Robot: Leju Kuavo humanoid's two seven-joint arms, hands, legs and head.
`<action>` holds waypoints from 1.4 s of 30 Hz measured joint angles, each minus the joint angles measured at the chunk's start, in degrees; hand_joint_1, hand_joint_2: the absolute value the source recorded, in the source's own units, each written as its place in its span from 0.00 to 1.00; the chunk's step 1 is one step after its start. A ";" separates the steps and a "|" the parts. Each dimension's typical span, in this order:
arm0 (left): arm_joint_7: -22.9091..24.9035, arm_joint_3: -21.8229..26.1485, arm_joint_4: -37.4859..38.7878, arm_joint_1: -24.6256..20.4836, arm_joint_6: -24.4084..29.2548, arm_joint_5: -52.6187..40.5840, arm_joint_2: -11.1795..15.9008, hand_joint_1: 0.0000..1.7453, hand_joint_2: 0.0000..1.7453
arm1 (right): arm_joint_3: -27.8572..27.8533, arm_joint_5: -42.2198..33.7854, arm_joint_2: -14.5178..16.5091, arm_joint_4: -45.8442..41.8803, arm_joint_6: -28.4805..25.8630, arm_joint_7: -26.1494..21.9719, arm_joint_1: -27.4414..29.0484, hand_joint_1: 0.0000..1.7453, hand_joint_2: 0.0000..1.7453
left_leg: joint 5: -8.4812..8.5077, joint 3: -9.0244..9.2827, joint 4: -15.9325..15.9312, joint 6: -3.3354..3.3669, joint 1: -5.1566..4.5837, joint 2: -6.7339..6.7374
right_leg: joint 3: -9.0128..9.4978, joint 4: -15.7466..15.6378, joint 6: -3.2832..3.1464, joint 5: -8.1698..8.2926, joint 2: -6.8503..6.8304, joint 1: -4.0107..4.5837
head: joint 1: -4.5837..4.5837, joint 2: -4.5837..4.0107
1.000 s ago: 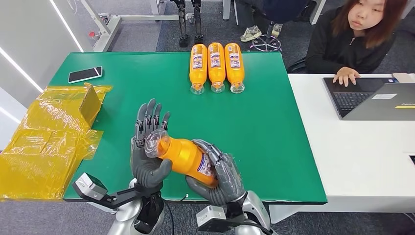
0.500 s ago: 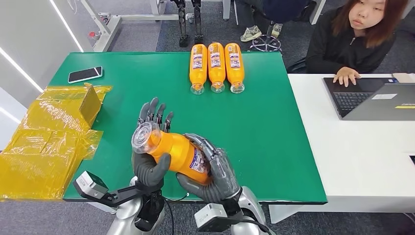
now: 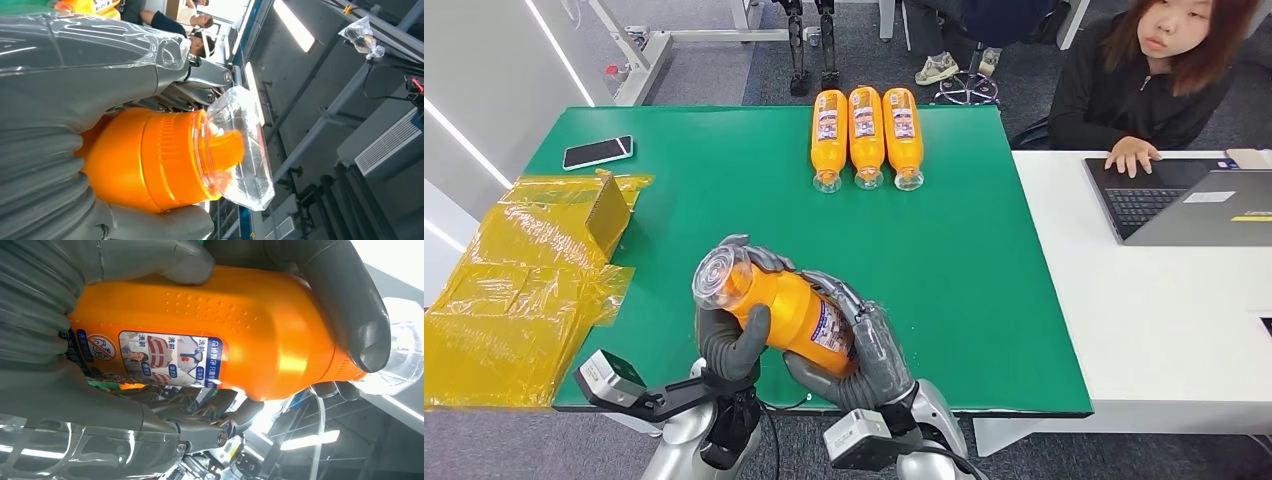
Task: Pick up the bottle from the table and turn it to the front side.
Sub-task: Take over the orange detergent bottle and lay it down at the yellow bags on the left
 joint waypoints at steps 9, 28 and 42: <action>0.02 0.02 0.55 -0.12 -0.38 0.05 0.00 0.99 1.00 | 0.41 0.77 0.44 -0.73 0.11 1.17 0.39 0.00 1.00 | 0.00 0.00 0.00 0.00 0.00 0.00 | 0.00 0.00 0.00 0.00 0.00 0.00 | 0.00 -0.01; 0.02 0.84 1.86 -3.02 18.03 -13.69 2.22 0.99 1.00 | 0.34 0.21 1.84 -1.72 0.76 -0.13 1.36 0.00 1.00 | 0.03 0.01 -0.01 -0.03 0.01 0.00 | 0.01 0.03 -0.01 0.01 0.00 0.00 | 0.00 0.00; 1.81 5.99 6.37 -9.83 37.54 -44.33 11.87 0.94 1.00 | 0.61 -4.13 1.86 0.70 2.41 -3.45 -1.04 0.00 1.00 | 0.09 0.01 -0.01 -0.09 0.02 -0.01 | 0.00 0.08 -0.03 0.02 0.03 0.01 | -0.01 0.00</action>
